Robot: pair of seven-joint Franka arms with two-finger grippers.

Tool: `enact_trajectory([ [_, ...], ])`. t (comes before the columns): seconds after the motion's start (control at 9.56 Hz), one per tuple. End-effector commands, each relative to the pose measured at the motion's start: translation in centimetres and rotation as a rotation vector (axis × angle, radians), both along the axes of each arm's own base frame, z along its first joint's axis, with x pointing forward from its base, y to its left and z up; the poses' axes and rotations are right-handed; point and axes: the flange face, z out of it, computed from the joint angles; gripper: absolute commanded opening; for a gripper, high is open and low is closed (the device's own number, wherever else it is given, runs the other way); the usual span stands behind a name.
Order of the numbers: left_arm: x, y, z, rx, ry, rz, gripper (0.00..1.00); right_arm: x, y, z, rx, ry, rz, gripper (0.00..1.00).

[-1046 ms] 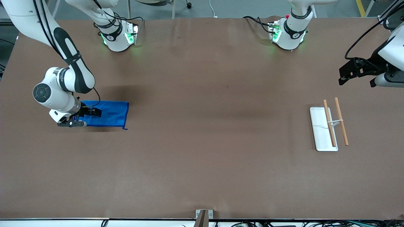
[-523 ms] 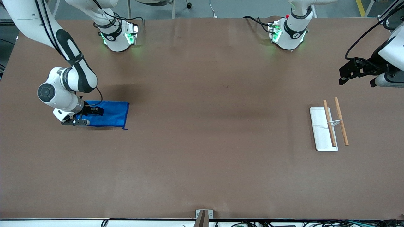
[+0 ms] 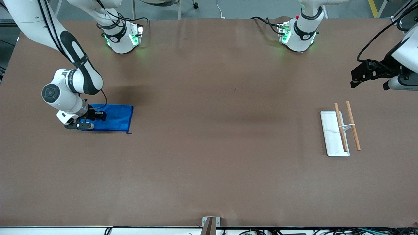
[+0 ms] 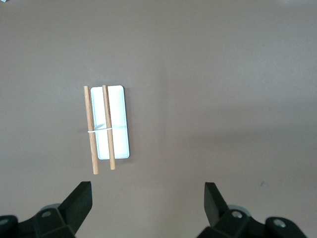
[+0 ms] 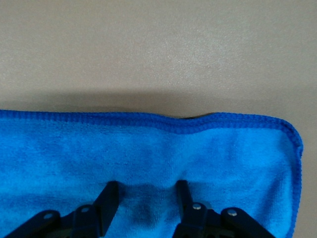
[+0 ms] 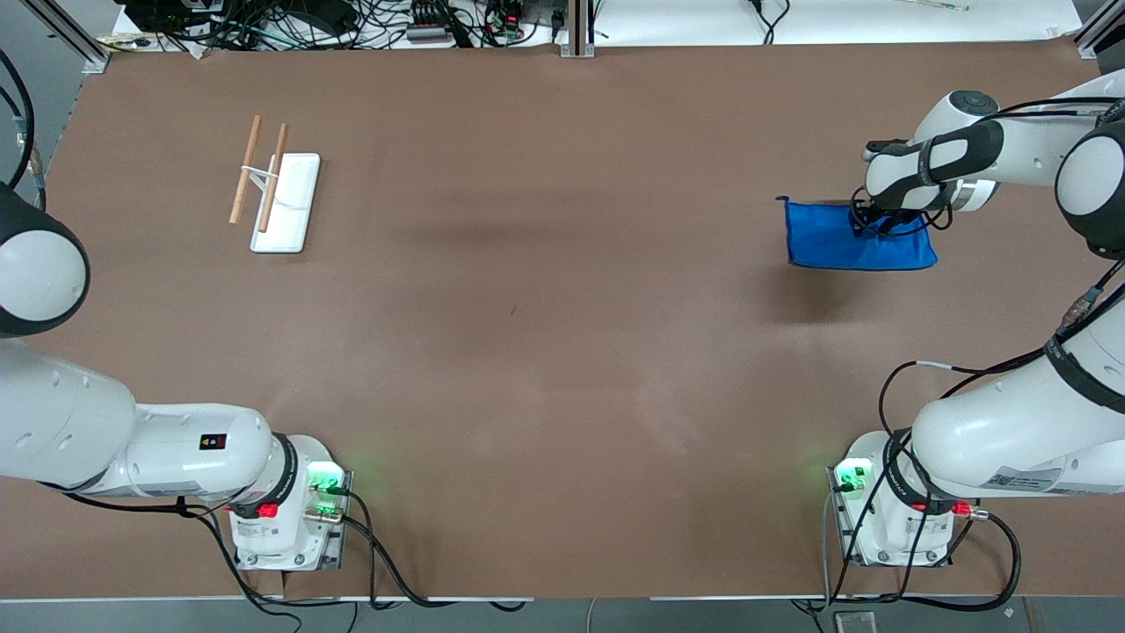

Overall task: Right arm passes towel to left arm to hang
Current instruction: 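Lower the right gripper onto the blue towel edge and close it, then lift the towel with the right gripper while the left gripper approaches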

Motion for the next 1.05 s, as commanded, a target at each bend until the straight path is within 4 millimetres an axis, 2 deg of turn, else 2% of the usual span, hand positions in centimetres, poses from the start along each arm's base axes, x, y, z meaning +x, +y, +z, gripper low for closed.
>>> enact_trajectory([
  [0.0,0.7,0.2,-1.4,0.016,0.032,-0.009,1.0,-0.9,-0.1,-0.4,0.007,0.021,-0.006,0.13],
  [0.1,0.7,0.1,-1.4,0.015,0.031,-0.008,1.0,-0.9,0.0,0.1,0.012,0.062,-0.008,0.0],
  [0.21,0.8,0.1,-1.6,0.008,0.034,-0.01,1.0,-0.1,0.1,1.6,0.017,0.097,-0.011,0.0],
  [0.31,0.8,0.0,-1.7,0.008,0.036,-0.01,1.0,1.4,0.5,3.9,0.073,0.151,-0.067,0.0],
  [0.63,0.8,0.1,-1.8,0.001,0.043,-0.014,1.0,7.2,1.2,13.6,0.177,0.274,-0.072,0.0],
  [0.73,0.6,-0.2,-1.5,-0.005,0.041,-0.016,1.0,8.2,2.1,15.5,0.182,0.272,-0.051,0.0],
  [0.84,-0.1,-0.4,-1.9,0.002,0.096,-0.022,1.0,8.8,4.4,16.9,0.205,0.268,-0.024,0.0],
  [0.94,-1.1,-0.2,-2.6,0.01,0.18,-0.02,1.0,9.3,6.3,19.4,0.288,0.254,-0.022,0.0],
])
